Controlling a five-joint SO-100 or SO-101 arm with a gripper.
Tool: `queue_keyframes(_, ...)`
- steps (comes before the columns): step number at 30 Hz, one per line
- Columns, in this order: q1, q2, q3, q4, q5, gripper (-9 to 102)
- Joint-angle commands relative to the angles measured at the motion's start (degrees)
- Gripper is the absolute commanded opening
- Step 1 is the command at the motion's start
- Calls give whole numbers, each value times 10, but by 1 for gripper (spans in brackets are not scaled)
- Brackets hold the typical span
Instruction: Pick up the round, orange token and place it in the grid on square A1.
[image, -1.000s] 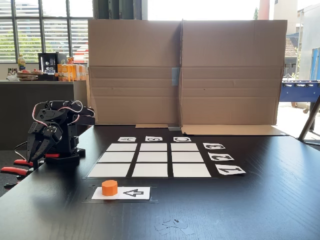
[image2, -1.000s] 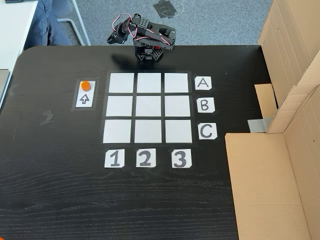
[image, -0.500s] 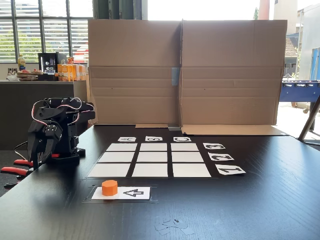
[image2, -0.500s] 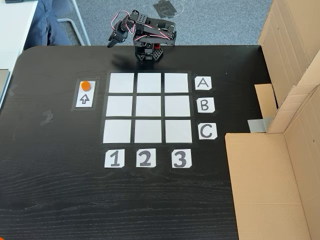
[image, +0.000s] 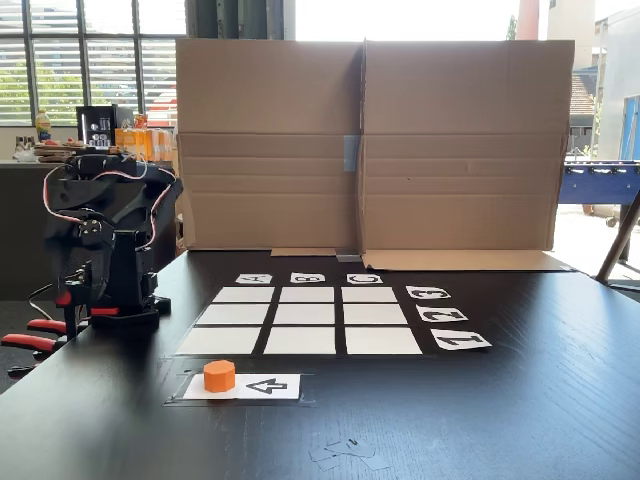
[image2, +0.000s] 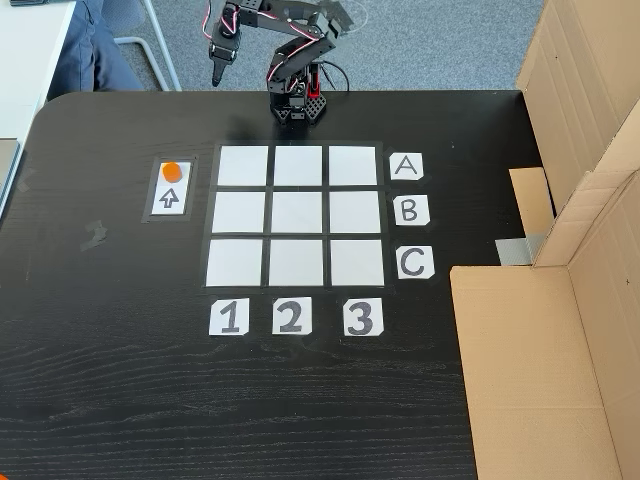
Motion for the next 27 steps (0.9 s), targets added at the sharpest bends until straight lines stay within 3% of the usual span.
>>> queue_keyframes(1, -24, -67, -87, 22, 31, 22)
queue_keyframes(27, -303, -425, -441, 17, 263, 24)
